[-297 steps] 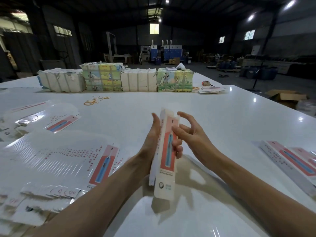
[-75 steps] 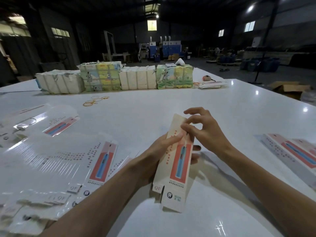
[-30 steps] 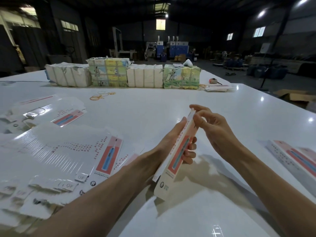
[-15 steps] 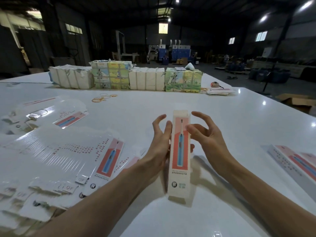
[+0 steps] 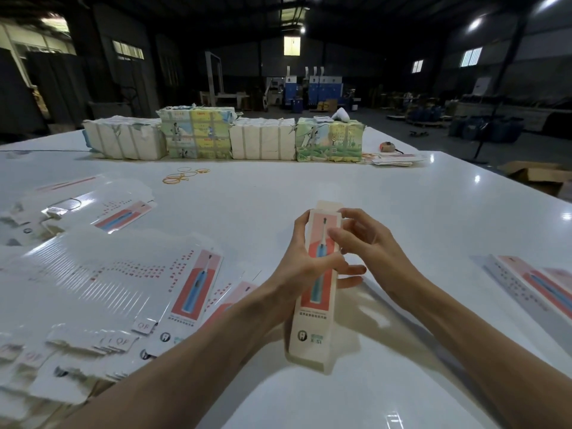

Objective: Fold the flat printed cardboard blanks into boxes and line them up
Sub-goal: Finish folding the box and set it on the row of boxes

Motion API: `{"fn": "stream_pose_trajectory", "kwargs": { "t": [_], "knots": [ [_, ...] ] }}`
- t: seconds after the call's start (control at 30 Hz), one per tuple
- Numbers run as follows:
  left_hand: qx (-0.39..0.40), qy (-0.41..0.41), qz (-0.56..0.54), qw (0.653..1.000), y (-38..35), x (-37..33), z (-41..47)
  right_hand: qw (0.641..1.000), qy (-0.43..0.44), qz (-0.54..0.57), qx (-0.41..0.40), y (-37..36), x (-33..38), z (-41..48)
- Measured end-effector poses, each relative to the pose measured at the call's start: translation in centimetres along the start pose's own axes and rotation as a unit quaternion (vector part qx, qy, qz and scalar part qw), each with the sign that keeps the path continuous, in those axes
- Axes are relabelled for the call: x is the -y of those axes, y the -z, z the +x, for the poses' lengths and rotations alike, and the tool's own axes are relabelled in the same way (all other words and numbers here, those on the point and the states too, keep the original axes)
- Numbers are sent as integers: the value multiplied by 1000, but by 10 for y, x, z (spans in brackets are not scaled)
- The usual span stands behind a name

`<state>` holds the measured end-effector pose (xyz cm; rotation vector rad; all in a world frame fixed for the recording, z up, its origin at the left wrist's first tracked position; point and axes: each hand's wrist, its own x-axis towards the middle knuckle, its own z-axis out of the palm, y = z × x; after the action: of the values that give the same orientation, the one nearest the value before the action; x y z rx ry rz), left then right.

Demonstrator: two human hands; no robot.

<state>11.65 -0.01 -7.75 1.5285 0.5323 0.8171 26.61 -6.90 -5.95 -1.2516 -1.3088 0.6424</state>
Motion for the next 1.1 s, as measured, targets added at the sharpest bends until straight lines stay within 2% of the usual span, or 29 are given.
{"fn": "stream_pose_trajectory", "kwargs": {
  "t": [0.13, 0.3, 0.4, 0.53, 0.67, 0.77, 0.93, 1.1],
  "knots": [
    [-3, 28, 53, 998, 0, -2, -1, 999, -35, 15, 18, 0, -4, 1],
    [1, 60, 15, 998, 2, -1, 0, 999, -38, 16, 26, -2, -5, 0],
    [9, 62, -2, 998, 3, -5, -2, 1000, -17, 13, -11, -2, -5, 2],
    [58, 56, -7, 997, 1, -10, -5, 995, -43, 54, -79, 3, -7, 7],
    [72, 47, -1, 996, -1, -9, -8, 996, -37, 55, -55, 11, -6, 7],
    [61, 41, 48, 996, -1, -8, -7, 997, -4, 10, -75, 12, -5, 6],
    [64, 51, 34, 996, -1, -9, -7, 995, 52, -57, -66, 12, -2, 5],
    [59, 44, 55, 996, 3, -6, -6, 999, 11, -14, -33, 12, 6, 6]
  ]
}}
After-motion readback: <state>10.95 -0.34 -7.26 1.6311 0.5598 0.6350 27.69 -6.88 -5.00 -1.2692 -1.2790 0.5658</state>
